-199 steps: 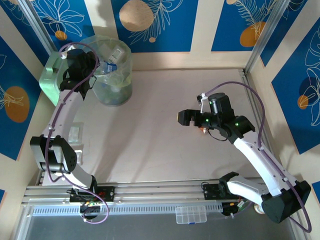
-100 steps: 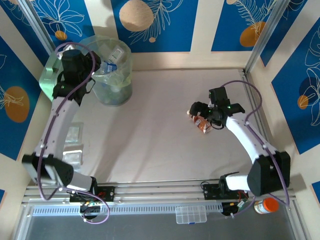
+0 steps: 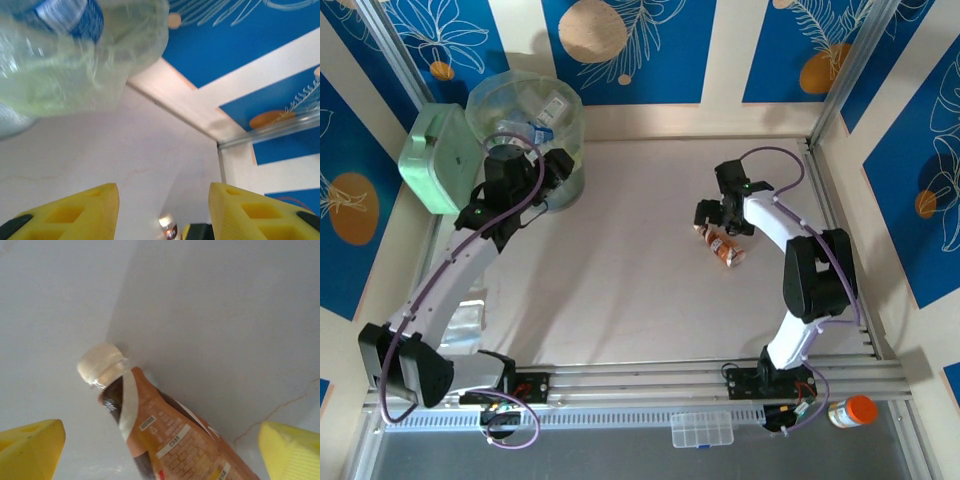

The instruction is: Put the plastic bottles in the bin

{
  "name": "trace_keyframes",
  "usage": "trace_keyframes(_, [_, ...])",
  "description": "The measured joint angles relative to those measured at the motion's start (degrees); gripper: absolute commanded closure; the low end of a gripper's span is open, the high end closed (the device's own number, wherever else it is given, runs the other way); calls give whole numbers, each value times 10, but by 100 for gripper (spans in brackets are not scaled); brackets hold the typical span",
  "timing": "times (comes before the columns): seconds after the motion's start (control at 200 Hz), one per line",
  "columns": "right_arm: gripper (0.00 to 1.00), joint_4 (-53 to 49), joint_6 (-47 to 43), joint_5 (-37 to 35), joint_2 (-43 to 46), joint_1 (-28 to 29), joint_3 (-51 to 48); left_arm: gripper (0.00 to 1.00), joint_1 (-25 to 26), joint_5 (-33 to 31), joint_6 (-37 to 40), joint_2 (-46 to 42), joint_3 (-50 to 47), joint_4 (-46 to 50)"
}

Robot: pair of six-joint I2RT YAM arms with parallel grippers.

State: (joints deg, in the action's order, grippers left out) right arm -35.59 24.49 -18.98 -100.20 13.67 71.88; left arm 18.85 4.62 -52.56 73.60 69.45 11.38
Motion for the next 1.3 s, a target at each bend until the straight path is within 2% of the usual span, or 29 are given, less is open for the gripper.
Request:
trace_keyframes(0.27, [0,-11,-51,-66,-32,70,-2,47,50,75,4,33,-3,-21])
trace_keyframes(0.45, [3,-13,-63,-102,-64,96,-14,47,67,99,5,39,-3,-28])
trace_keyframes(0.65, [21,-11,-56,-106,-69,96,-29,47,68,100,5,38,-7,-28])
trace_keyframes(0.855, [45,-2,-42,-91,-60,99,-45,46,68,100,12,36,-10,-23])
trace_keyframes(0.96, [50,2,-35,-75,-30,103,-74,45,68,100,22,29,-10,-18])
trace_keyframes(1.12, [50,6,-30,-44,51,113,-109,42,68,100,47,15,-10,-14])
trace_keyframes(1.3, [50,48,-31,47,207,127,-146,36,68,122,84,-4,-20,-29])
